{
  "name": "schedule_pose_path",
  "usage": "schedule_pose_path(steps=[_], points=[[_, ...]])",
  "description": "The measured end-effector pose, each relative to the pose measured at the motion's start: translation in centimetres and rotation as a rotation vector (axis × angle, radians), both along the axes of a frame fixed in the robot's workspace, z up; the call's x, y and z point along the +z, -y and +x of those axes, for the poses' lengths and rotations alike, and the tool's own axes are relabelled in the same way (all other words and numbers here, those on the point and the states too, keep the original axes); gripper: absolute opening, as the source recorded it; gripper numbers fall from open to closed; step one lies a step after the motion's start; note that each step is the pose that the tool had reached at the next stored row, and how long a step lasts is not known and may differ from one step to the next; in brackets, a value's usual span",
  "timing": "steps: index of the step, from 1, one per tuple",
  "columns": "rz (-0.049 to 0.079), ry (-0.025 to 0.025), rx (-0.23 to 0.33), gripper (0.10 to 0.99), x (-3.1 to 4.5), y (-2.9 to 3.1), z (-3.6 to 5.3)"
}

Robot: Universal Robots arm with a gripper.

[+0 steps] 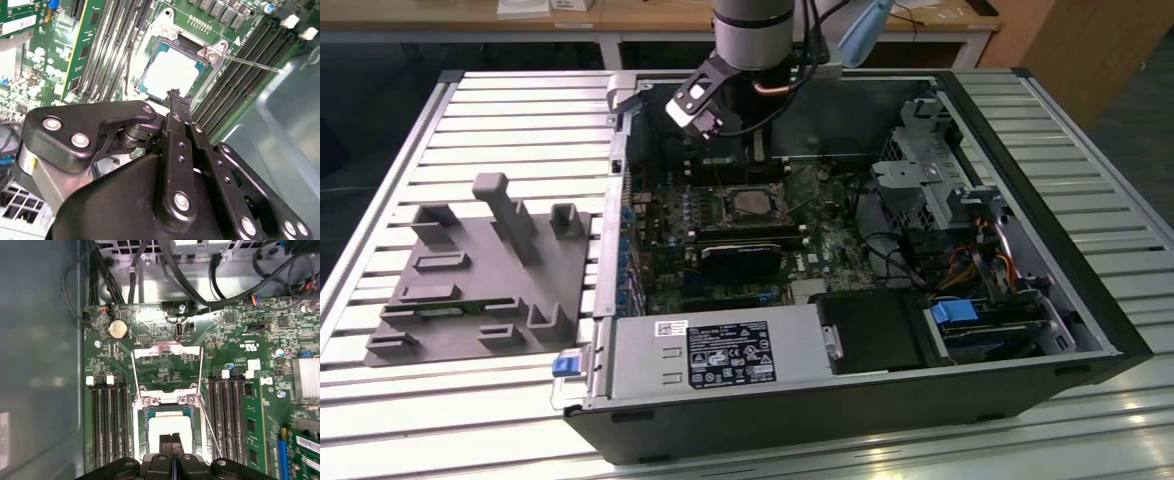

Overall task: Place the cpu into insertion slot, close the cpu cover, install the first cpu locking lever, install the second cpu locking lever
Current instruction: 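Place the cpu into insertion slot, then close the cpu cover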

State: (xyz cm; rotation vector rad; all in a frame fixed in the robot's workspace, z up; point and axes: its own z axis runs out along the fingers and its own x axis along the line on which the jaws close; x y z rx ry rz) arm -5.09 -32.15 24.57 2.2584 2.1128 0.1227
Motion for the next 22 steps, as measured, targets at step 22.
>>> schedule_pose_path(steps=[22], points=[[0.005,-0.0001,0.000,0.106,1.08,0.00,0.00]])
